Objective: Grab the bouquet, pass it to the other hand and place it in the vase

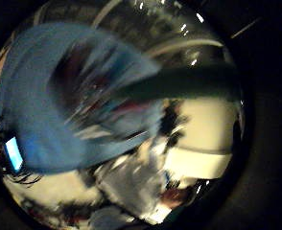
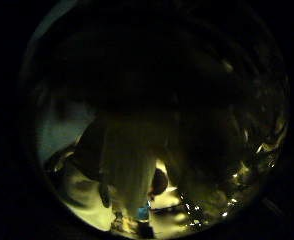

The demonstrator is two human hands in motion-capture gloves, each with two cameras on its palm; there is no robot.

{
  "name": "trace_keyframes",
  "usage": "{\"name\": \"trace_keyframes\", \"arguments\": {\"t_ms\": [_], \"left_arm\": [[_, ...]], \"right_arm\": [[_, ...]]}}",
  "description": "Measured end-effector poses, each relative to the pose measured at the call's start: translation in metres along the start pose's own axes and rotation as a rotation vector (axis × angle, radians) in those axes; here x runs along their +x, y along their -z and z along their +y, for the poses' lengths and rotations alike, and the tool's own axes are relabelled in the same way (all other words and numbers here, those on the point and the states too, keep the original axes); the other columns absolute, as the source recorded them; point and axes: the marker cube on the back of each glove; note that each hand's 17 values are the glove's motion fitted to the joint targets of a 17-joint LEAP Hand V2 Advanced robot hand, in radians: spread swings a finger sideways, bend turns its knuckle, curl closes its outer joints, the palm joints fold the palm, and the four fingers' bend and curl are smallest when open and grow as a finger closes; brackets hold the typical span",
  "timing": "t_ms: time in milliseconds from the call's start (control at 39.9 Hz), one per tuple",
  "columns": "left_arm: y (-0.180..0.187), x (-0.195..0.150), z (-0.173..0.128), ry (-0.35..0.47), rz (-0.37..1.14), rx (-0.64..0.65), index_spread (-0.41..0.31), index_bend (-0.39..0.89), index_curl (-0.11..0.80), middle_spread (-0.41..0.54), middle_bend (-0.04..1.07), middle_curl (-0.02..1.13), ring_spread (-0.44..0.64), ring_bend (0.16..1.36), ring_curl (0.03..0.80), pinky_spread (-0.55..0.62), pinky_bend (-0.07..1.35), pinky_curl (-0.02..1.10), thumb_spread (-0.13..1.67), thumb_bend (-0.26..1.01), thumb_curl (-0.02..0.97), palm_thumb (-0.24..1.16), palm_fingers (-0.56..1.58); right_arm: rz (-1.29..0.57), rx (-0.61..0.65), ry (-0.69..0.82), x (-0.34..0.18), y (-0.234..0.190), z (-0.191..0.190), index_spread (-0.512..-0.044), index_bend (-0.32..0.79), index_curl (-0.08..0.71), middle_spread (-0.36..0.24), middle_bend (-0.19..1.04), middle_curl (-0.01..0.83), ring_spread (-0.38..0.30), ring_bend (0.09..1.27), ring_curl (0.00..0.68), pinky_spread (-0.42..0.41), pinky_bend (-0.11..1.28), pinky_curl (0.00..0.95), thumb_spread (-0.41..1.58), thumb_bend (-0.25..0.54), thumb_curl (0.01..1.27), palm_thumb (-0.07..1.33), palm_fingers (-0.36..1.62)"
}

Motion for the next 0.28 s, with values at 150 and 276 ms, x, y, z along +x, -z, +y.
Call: {"name": "trace_keyframes", "arguments": {"t_ms": [150, 276], "left_arm": [[-0.006, -0.128, 0.046, 0.16, -0.123, -0.153, 0.059, 0.02, 0.357, 0.211, 0.21, 0.45, 0.23, 0.59, 0.384, 0.22, 0.46, 0.42, 0.77, -0.03, 0.565, 0.58, -0.42], [0.003, -0.141, 0.062, 0.157, -0.172, -0.139, 0.133, 0.0, 0.27, 0.355, 0.14, 0.33, 0.38, 0.53, 0.305, 0.37, 0.4, 0.35, 0.82, -0.03, 0.537, 0.6, -0.34]], "right_arm": [[0.148, 0.018, 0.023, 0.052, 0.035, 0.006, -0.215, 0.14, 0.337, -0.145, 0.26, 0.43, -0.16, 0.47, 0.361, 0.152, 0.29, 0.299, 0.92, -0.016, 0.62, 0.97, 0.89], [0.093, 0.0, -0.167, 0.061, 0.041, 0.019, -0.215, 0.13, 0.336, -0.126, 0.25, 0.433, -0.159, 0.44, 0.361, 0.154, 0.28, 0.304, 0.9, -0.017, 0.64, 0.98, 0.89]]}}
